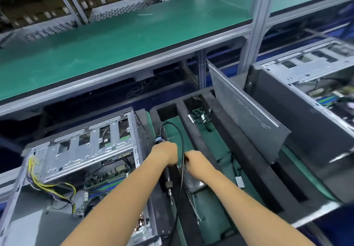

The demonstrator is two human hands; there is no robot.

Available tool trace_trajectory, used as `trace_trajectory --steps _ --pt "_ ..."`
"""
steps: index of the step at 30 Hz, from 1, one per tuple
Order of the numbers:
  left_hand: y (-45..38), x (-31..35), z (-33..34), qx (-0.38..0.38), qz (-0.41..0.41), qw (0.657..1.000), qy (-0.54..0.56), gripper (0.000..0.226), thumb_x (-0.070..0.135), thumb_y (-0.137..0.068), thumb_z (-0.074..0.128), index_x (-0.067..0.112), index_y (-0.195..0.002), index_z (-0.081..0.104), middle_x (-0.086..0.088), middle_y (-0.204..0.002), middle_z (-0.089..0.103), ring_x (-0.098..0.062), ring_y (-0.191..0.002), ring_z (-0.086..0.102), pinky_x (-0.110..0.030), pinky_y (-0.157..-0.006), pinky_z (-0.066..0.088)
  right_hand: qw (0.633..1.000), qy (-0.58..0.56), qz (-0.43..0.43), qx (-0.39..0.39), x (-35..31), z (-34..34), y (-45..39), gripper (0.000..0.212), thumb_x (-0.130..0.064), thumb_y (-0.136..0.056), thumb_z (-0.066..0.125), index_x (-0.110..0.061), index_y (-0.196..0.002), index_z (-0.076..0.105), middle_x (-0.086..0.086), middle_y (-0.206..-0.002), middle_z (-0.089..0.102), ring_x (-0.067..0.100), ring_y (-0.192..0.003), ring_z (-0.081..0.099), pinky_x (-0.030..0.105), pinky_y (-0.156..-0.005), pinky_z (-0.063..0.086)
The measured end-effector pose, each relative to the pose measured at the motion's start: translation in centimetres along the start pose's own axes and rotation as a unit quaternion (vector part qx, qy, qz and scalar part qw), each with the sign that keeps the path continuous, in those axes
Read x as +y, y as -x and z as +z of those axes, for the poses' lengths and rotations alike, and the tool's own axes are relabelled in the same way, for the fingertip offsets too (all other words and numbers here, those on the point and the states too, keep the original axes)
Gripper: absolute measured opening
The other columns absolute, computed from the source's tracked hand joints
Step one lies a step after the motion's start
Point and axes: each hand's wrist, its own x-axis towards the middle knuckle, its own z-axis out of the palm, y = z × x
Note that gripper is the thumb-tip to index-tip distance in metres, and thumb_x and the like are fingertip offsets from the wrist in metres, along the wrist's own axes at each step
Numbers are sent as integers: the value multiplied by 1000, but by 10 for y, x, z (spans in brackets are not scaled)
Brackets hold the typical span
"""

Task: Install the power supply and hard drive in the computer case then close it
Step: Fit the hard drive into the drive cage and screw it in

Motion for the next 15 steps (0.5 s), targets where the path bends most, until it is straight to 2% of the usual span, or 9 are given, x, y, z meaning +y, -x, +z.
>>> trace_trajectory --steps 2,6,8,10,12,14,15 --pt "-1 2 2 4 6 1000 -18 28 6 -86 43 3 -111 56 -14 -121 55 -34 -107 56 -42 -83 48 999 -33 1 30 13 -16 8 18 -1 -90 49 -3 -95 67 16 -98 67 34 -92 63 39 -78 53" --pt "0 6 -2 19 19 1000 -9 22 5 -87 42 4 -104 55 -14 -113 58 -32 -101 57 -40 -80 49 993 -76 25 85 41 -55 22 16 -4 -92 51 -8 -86 66 7 -79 64 23 -67 56 37 -64 53" --pt "-1 8 -5 49 12 999 -2 21 6 -86 43 5 -103 56 -13 -110 59 -31 -98 58 -36 -76 45 989 -76 57 116 59 -74 27 15 -6 -89 50 -5 -84 64 6 -77 64 25 -66 55 38 -61 52" --pt "1 15 -10 91 1 996 5 20 7 -85 44 6 -101 56 -11 -107 59 -31 -95 59 -37 -77 44 987 -47 98 118 77 -91 33 15 -7 -85 51 1 -86 63 14 -85 69 30 -72 62 38 -64 53" --pt "3 28 -18 141 -9 990 21 13 9 -84 47 8 -95 53 -9 -99 57 -31 -88 58 -36 -70 43 989 24 139 41 90 -101 40 14 -7 -82 53 5 -82 60 20 -90 70 32 -79 69 40 -69 57" --pt "4 45 -25 199 -22 979 44 2 10 -84 49 10 -85 49 -6 -86 51 -30 -80 56 -32 -63 38 979 90 170 -62 96 -98 48 8 -6 -83 50 -2 -78 54 17 -87 67 27 -64 67 30 -57 55" --pt "3 54 -27 218 -26 974 58 5 9 -82 49 11 -80 45 -6 -81 48 -30 -76 54 -31 -62 37 974 109 176 -91 96 -92 51 5 -6 -85 49 -5 -86 54 16 -93 65 25 -63 63 27 -53 50"
